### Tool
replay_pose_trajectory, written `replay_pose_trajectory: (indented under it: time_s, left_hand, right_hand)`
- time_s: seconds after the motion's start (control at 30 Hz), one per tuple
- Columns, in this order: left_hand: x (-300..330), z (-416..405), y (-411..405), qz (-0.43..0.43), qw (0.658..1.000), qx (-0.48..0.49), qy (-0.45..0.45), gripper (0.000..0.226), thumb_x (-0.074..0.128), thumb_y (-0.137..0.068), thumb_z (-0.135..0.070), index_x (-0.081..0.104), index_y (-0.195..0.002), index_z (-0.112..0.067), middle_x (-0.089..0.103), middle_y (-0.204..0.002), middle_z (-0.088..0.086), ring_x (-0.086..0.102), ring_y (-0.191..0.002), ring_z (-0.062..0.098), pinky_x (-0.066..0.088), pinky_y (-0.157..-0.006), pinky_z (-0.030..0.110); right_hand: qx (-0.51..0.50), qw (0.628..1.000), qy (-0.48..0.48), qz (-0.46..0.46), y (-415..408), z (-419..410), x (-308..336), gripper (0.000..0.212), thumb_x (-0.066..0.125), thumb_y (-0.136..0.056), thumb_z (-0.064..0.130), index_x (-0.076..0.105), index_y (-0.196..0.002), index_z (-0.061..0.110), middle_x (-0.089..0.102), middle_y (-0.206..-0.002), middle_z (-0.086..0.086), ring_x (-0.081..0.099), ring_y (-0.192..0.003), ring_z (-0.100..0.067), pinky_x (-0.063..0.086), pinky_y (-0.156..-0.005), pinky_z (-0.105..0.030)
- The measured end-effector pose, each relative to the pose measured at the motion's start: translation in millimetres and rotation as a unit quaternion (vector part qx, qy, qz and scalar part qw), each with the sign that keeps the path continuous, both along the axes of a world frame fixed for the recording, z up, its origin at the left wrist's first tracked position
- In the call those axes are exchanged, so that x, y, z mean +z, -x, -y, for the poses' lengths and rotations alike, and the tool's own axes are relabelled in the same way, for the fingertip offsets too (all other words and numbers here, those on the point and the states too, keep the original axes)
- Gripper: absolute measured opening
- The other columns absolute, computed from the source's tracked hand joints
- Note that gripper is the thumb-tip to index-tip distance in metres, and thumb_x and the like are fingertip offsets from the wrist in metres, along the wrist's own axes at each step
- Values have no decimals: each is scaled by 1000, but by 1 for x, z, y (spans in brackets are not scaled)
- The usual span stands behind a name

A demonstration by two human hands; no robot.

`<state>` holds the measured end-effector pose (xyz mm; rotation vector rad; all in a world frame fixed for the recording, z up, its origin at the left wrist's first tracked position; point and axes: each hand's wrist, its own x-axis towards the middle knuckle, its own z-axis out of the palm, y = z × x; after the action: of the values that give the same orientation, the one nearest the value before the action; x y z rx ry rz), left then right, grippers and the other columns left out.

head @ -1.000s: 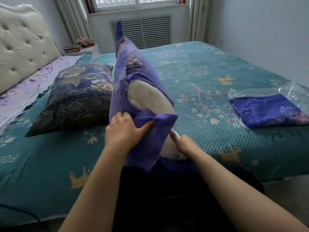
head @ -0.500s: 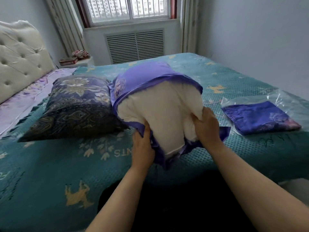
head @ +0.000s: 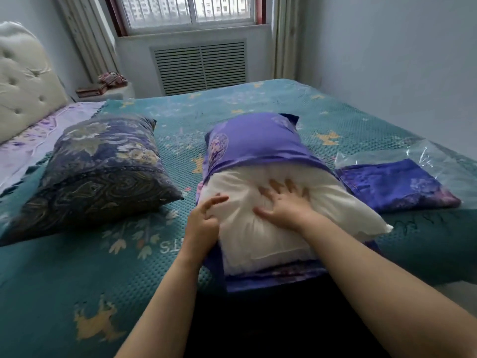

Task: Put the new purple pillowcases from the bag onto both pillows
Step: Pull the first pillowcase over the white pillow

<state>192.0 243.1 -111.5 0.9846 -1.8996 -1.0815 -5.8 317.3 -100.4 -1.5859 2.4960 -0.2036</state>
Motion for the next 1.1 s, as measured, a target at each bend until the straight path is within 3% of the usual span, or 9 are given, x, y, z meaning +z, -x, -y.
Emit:
replay_pose_trajectory:
  time_s: [0.1,0.23,0.5,0.6,0.77,0.83,0.9,0.97,1.1]
  left_hand:
    - [12,23,22,-16,997,69,27,33,50,-83,-13,65,-111,-24,66,-109,8,62,-103,25,47,-90,36]
    - [5,77,68,214,970,86,72,63,61,-85,-39,40,-140,-14,40,-141,13,35,-131,32,25,-111,39]
    - [16,82,91,18,977,147,154,16,56,-80,-6,64,-92,-12,67,-90,10,59,-83,28,34,-67,26]
    - [-3,53,81,89,961,56,255,17,54,-76,-2,62,-90,-11,64,-90,11,58,-82,30,38,-67,30]
    - [-23,45,55,245,934,84,245,8,54,-83,-9,57,-90,-13,58,-94,11,57,-85,36,41,-66,41]
    - [-27,39,52,266,933,85,227,3,54,-85,-13,56,-86,-15,58,-93,9,58,-85,35,42,-66,41]
    - [-30,36,50,274,934,95,208,4,53,-85,-12,56,-85,-15,59,-93,10,57,-88,34,42,-68,40]
    - [-33,36,48,266,935,103,210,5,53,-84,-12,58,-86,-13,58,-95,12,55,-92,35,43,-73,41]
    - [-37,32,48,251,929,120,245,26,56,-79,-22,58,-105,-15,45,-128,13,41,-115,36,40,-93,47]
  right_hand:
    - [-14,1000,-7,-4,1,4,-11,73,38,-79,74,21,-144,46,9,-158,11,2,-146,-29,5,-111,-62]
    - [-18,1000,-20,6,8,9,-16,73,36,-79,76,17,-145,48,2,-159,13,-2,-146,-27,3,-110,-63]
    - [-39,999,-26,28,23,21,-41,79,27,-78,81,3,-146,50,-12,-158,12,-10,-146,-28,-1,-110,-64]
    - [-54,997,-41,26,30,29,-47,81,22,-78,81,-2,-147,46,-15,-158,10,-12,-145,-29,2,-109,-64]
    - [-65,998,19,-18,16,31,-49,70,22,-86,72,12,-147,40,0,-159,7,-3,-145,-24,4,-110,-61]
    - [-86,984,147,-56,8,29,-49,63,29,-87,68,37,-139,33,30,-153,-1,24,-141,-26,16,-109,-58]
    - [-144,930,337,-40,10,26,-47,48,44,-83,57,54,-111,20,63,-113,-11,58,-108,-32,39,-96,-49]
    - [-178,894,410,26,18,23,-40,41,53,-82,44,43,-111,17,65,-96,-11,64,-87,-36,46,-79,-42]
    - [-225,908,352,24,49,27,-22,66,49,-90,22,17,-147,28,64,-108,-14,64,-86,-38,43,-66,-39]
